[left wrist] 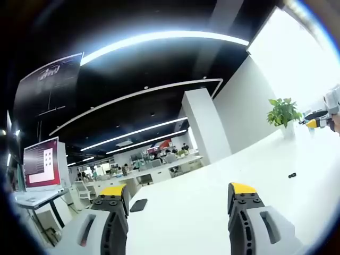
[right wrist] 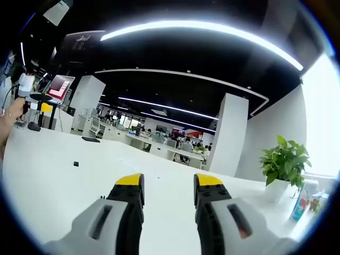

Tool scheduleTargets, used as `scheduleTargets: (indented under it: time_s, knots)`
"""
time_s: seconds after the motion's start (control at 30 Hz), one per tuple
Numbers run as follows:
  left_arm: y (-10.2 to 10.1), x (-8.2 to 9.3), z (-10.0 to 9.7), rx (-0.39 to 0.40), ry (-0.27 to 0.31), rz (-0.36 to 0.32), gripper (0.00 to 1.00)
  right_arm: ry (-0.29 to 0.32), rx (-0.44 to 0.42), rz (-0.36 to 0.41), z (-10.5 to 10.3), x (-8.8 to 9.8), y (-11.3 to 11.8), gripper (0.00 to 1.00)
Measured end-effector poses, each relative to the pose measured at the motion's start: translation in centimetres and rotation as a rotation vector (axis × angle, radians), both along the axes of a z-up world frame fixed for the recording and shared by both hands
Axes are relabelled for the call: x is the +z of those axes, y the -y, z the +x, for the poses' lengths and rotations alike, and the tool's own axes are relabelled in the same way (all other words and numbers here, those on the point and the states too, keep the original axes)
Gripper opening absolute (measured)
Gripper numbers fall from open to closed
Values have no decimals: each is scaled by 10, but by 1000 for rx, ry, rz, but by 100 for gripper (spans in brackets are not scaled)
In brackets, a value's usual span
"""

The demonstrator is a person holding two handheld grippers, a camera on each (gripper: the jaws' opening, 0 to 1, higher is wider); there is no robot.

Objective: Snap the two parts of the plastic buckle together until the buckle closes and remains connected.

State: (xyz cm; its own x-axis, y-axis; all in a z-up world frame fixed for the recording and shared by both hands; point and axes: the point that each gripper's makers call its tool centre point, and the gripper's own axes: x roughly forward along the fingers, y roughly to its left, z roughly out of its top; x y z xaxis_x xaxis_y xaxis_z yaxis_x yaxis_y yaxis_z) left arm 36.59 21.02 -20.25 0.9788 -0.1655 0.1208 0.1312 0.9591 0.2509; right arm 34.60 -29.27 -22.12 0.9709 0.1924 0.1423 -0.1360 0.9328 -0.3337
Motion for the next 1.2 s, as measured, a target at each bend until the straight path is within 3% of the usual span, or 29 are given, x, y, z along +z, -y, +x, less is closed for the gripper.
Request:
scheduleTargets:
  time_s: [0.37, 0.67, 0.8, 1.2]
  knots:
    - [13, -3, 16, -54, -89, 134, 72, -2, 7, -6, 0, -1, -2, 37]
    - [31, -5, 30, -154, -152, 169, 71, -9, 11, -11, 1, -2, -3, 37]
    - [42, -13, 37, -195, -202, 239, 69, -11, 15, -11, 1, -3, -4, 37]
    - [79, -28, 51, -333, -293, 346, 68, -26, 45, -22, 2, -7, -13, 37]
